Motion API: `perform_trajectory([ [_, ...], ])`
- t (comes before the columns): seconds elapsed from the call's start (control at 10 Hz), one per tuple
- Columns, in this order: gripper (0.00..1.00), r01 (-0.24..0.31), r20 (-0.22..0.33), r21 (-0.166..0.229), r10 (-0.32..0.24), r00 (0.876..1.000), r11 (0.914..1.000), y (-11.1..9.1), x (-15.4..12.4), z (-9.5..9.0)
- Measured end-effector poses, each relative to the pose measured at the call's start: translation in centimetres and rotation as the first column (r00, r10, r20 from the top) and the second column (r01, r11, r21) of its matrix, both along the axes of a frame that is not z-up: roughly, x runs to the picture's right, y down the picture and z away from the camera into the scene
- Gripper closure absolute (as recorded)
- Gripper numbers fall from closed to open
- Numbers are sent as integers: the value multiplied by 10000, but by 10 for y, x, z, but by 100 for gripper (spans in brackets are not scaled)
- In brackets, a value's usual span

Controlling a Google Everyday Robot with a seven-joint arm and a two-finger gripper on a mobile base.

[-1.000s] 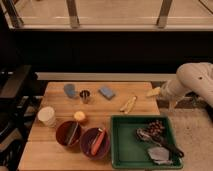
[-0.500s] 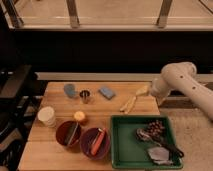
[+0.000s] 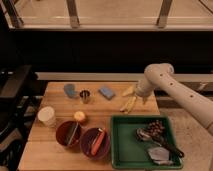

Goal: Place banana in tray

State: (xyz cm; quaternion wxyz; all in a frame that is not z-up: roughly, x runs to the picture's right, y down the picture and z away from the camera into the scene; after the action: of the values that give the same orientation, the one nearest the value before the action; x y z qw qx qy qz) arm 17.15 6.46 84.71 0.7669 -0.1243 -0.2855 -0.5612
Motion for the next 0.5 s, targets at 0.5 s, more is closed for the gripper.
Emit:
perform_trajectory([
  [0.5, 20, 284, 451, -900, -244, 9987, 9955, 18, -19, 52],
])
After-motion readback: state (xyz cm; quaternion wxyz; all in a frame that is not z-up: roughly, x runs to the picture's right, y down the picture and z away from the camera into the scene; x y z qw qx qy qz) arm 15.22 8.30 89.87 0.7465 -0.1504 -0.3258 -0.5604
